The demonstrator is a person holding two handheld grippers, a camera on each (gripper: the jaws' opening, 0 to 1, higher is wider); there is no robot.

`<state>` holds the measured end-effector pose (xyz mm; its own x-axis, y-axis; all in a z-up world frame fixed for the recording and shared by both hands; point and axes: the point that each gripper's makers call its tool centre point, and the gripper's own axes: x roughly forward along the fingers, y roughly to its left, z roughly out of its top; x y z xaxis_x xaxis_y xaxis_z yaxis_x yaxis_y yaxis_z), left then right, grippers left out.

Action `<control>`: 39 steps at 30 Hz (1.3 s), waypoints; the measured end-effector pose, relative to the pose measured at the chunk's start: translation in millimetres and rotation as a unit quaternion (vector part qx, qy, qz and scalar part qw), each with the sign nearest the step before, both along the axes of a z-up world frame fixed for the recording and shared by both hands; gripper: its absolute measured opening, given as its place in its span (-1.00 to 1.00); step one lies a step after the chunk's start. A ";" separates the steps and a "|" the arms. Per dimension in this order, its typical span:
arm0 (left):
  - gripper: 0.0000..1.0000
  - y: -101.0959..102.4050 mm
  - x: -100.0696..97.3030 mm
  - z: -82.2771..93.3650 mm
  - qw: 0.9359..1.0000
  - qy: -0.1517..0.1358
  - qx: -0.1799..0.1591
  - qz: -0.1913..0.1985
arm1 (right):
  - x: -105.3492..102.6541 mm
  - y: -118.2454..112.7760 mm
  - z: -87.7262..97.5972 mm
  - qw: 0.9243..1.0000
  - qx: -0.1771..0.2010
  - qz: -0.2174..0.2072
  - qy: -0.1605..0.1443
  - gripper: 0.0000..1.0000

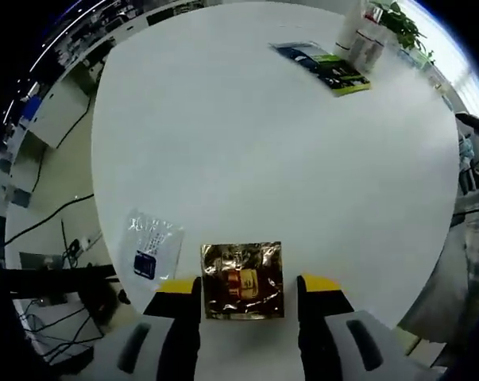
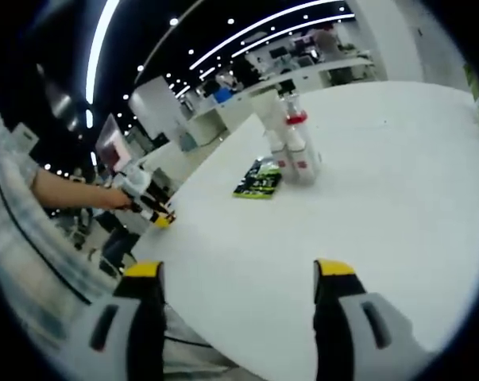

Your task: Arrange the skincare products in the storage area until every visible bottle or jar stands upright without overlapping.

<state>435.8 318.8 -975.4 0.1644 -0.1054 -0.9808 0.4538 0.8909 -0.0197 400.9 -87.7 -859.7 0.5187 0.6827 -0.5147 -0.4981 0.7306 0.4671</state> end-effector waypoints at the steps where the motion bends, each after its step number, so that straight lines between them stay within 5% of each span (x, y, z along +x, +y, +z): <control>1: -0.22 -1.8 0.5 1.0 1.000 -0.003 -0.003 -0.001 | -0.2 -0.3 -0.3 1.000 0.001 -0.001 0.001 0.49; 10: -0.23 -5.9 -1.6 2.3 1.000 0.007 -0.003 0.006 | -0.6 -4.6 -3.1 1.000 -0.001 -0.003 0.006 0.49; 23: -0.23 -54.8 15.9 29.4 0.996 -0.010 -0.015 -0.092 | 7.6 9.5 0.8 1.000 0.021 0.009 0.010 0.46; 32: -0.23 -122.6 20.7 52.0 0.971 -0.042 -0.014 -0.236 | 9.9 16.3 2.0 0.999 0.030 0.024 0.020 0.42; 39: -0.23 -199.9 2.8 74.3 0.946 -0.054 -0.063 -0.314 | 8.8 29.9 7.5 0.995 0.085 0.027 0.045 0.27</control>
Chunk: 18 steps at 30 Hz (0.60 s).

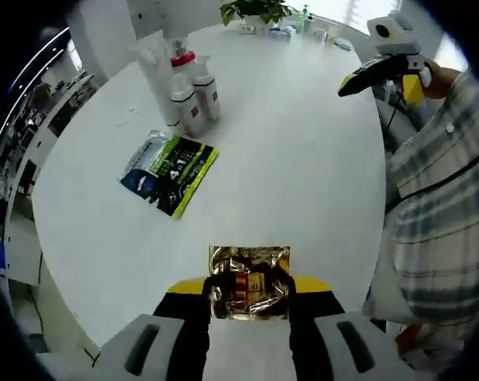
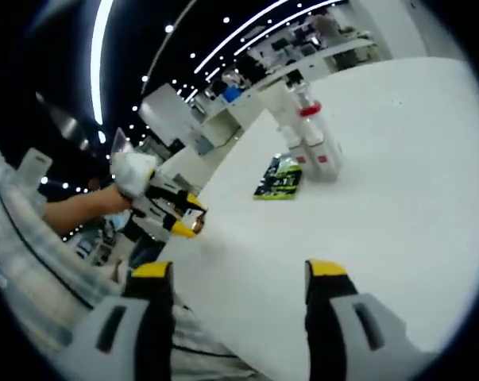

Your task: Arrange the skincare products in the storage area until every visible bottle or jar stands upright without overlapping.

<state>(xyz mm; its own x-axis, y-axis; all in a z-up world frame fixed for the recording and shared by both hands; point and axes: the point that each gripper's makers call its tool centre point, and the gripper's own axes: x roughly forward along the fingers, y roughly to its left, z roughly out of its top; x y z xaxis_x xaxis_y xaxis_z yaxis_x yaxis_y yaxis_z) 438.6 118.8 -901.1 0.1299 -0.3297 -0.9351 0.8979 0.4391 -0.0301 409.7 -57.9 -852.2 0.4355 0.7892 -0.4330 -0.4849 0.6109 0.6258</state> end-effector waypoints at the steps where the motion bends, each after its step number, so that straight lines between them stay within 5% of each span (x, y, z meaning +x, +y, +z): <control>1: -0.23 -6.2 -0.2 1.1 1.000 -0.003 -0.002 -0.011 | -0.4 1.4 0.3 1.000 0.004 0.000 0.003 0.25; 10: -0.23 -74.3 -13.4 31.7 0.997 -0.023 -0.036 -0.068 | -5.2 13.1 4.1 0.998 0.051 0.007 0.037 0.06; 18: -0.23 -136.5 -35.1 51.0 0.988 -0.038 -0.064 -0.136 | -6.5 14.1 9.9 0.995 0.080 0.002 0.061 -0.26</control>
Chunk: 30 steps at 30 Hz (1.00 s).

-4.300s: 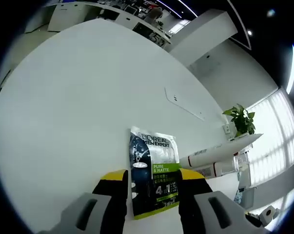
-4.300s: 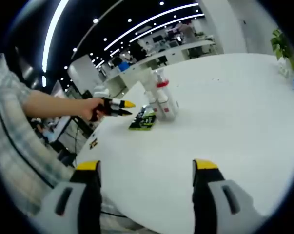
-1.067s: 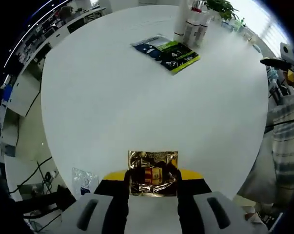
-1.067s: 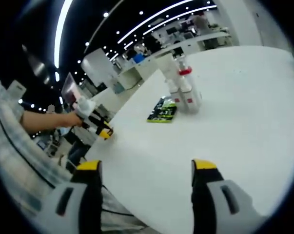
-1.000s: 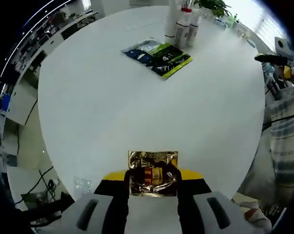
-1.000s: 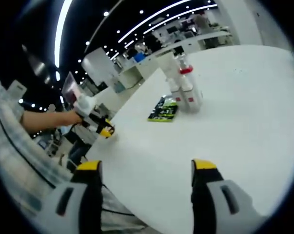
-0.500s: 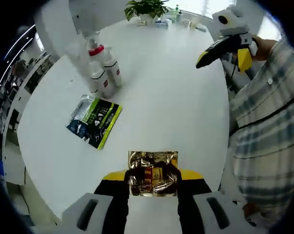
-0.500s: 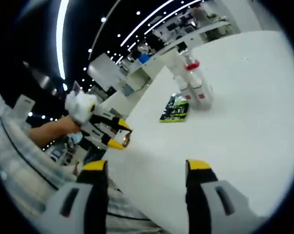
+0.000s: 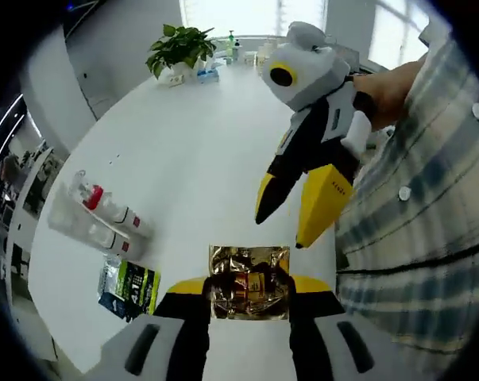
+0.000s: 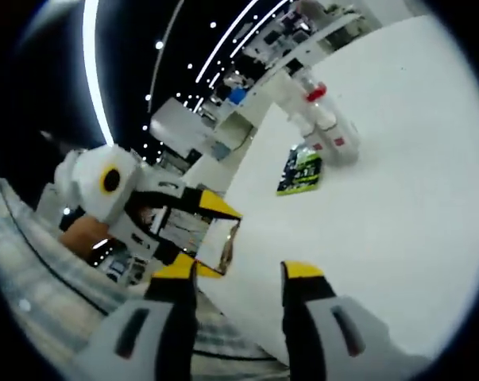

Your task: Arrange the skincare products in the storage area until every visible bottle or jar stands upright without overlapping.

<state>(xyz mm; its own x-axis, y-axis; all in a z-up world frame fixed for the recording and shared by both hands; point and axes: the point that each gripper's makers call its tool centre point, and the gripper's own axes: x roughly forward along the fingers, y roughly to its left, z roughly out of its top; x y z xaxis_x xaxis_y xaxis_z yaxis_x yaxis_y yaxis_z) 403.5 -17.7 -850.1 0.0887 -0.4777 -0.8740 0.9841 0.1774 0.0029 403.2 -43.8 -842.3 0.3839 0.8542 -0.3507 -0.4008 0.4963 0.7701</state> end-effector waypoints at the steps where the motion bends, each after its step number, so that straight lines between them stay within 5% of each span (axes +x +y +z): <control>1: -0.23 -4.2 -1.7 1.7 1.000 -0.002 -0.003 -0.007 | -0.4 -0.1 0.2 1.000 0.003 0.001 0.003 -0.30; 9: -0.23 -30.1 -13.5 9.9 0.999 -0.015 -0.008 -0.042 | -2.1 -0.6 4.5 0.999 0.027 -0.005 0.024 -0.60; 15: -0.22 -40.5 -20.7 13.6 0.998 -0.018 -0.013 -0.058 | -4.8 -2.0 3.4 1.000 0.009 0.005 0.016 -0.92; 20: -0.22 -40.8 -18.8 12.9 0.998 -0.020 -0.018 -0.050 | -5.6 -3.5 4.9 1.000 0.011 0.002 0.019 -0.98; 26: -0.13 -36.5 -12.8 16.3 0.999 -0.024 -0.042 -0.008 | -2.0 -10.5 15.0 1.000 0.027 -0.011 0.004 -1.00; 30: -0.06 -26.2 -9.1 15.1 0.994 0.028 -0.083 0.069 | 3.8 -18.3 19.8 0.999 0.037 -0.030 -0.001 -1.00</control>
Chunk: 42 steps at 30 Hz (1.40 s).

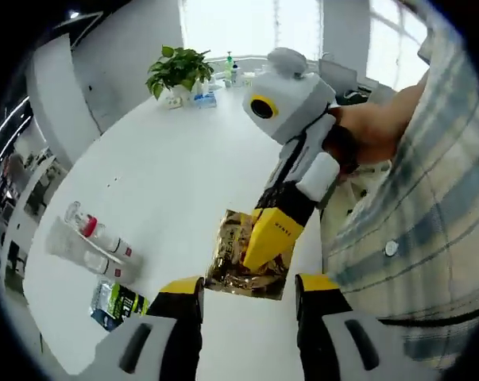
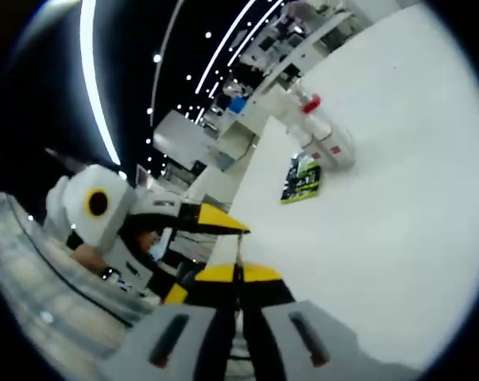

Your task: Arrange the skincare products in the storage area until every visible bottle or jar stands upright without overlapping.

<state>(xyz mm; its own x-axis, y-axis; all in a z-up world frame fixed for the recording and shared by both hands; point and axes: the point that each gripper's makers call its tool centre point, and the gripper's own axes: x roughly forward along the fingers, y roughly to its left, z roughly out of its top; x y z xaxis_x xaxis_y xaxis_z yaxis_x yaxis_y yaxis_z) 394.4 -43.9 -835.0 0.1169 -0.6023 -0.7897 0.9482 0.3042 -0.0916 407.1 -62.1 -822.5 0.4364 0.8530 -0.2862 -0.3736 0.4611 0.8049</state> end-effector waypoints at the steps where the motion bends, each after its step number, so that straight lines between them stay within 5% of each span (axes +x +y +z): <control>1: -0.06 1.1 1.2 0.1 1.000 0.010 -0.013 0.016 | 1.5 -1.8 1.3 1.000 0.004 -0.004 -0.001 -1.00; 3: -0.06 3.4 3.1 -0.3 0.998 0.035 -0.033 0.048 | 3.6 -4.4 4.3 1.000 0.011 -0.010 -0.003 -1.00; 5: -0.06 -0.5 -1.9 0.2 0.986 0.109 -0.081 0.098 | 6.5 -6.2 11.0 0.999 0.025 -0.018 -0.010 -1.00; 7: -0.06 -5.9 -4.4 1.5 0.966 0.176 -0.126 0.143 | 8.5 -5.5 18.5 0.998 0.048 -0.023 -0.011 -1.00; 9: -0.11 -12.6 -2.9 6.8 0.944 0.216 -0.183 0.170 | 10.6 -6.0 22.8 0.997 0.065 -0.031 -0.010 -1.00; 13: -0.36 -21.5 -8.4 15.6 0.905 0.289 -0.239 0.200 | 12.0 -4.0 35.4 0.994 0.104 -0.035 -0.015 -1.00; 19: -0.66 -27.5 -11.8 24.3 0.891 0.309 -0.269 0.194 | 15.8 -5.2 39.1 0.991 0.127 -0.042 -0.011 -1.00; 22: -0.67 -30.1 -7.9 35.2 0.862 0.340 -0.314 0.207 | 17.5 -7.7 39.0 0.990 0.136 -0.047 -0.004 -1.00; 23: -0.66 -30.0 -5.3 40.4 0.844 0.358 -0.334 0.217 | 17.6 -8.3 39.6 0.989 0.141 -0.048 -0.002 -1.00; 24: -0.66 -29.7 -3.1 43.2 0.834 0.367 -0.345 0.223 | 17.7 -8.7 39.8 0.988 0.146 -0.050 0.001 -1.00; 26: -0.66 -28.1 1.4 45.5 0.823 0.374 -0.359 0.233 | 15.2 -6.3 40.1 0.987 0.153 -0.044 0.008 -1.00; 30: -0.91 -25.6 -2.1 42.1 0.834 0.369 -0.347 0.220 | 13.4 -2.7 39.5 0.987 0.156 -0.040 0.010 -1.00; 32: -0.97 -23.2 -1.2 43.2 0.823 0.383 -0.352 0.227 | 13.0 -0.6 40.6 0.987 0.154 -0.038 0.006 -0.99; 34: -0.98 -22.2 -0.6 43.4 0.819 0.385 -0.357 0.230 | 14.5 0.6 40.6 0.987 0.153 -0.039 0.002 -0.97; 42: -1.00 -17.0 -2.5 43.3 0.825 0.382 -0.352 0.223 | 22.4 -5.2 40.2 0.992 0.120 -0.044 -0.017 -0.90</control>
